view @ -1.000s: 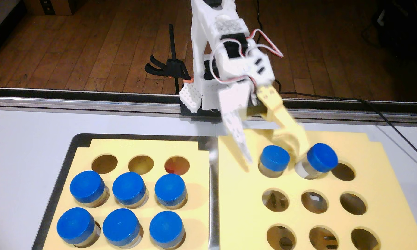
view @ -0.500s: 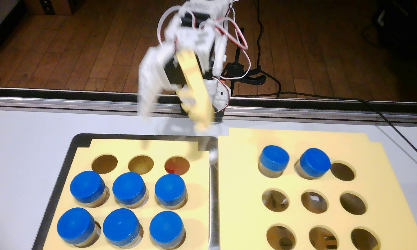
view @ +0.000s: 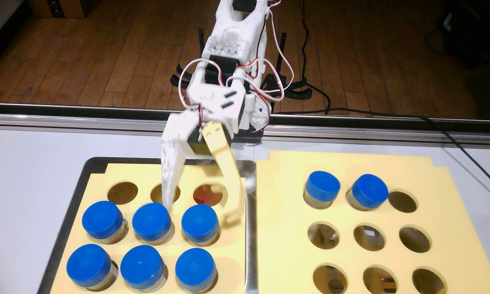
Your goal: Move the test tubes
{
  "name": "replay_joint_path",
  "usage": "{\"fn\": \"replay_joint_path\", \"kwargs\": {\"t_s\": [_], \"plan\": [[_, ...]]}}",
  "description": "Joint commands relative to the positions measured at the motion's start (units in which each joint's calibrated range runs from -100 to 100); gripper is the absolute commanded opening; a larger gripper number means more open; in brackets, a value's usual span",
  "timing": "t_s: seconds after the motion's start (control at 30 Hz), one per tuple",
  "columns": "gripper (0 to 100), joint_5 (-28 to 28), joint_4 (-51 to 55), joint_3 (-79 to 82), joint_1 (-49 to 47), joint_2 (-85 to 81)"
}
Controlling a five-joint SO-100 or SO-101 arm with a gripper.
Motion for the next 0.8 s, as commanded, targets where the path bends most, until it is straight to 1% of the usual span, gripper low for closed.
{"fn": "replay_joint_path", "kwargs": {"t_s": [0.0, 0.2, 0.27, 0.33, 0.37, 0.4, 0.5, 0.63, 0.67, 0.77], "plan": [[37, 0.30, -1.47, -5.67, -0.90, 3.46], [36, 0.30, -1.47, -10.30, -1.79, 8.94], [31, 0.30, -1.47, -10.48, -2.02, 9.02], [26, 0.30, -1.47, -10.48, -2.09, 8.94], [21, 0.30, -1.47, -10.57, -2.61, 8.85], [19, 0.30, -1.47, -10.57, -2.76, 8.85], [15, 0.30, -1.47, -10.66, -2.98, 8.76], [13, 0.30, -1.18, -11.84, -2.98, 8.76], [11, 0.30, -1.08, -14.02, -2.98, 8.76], [9, 0.40, -0.70, -17.65, -2.98, 8.76]]}}
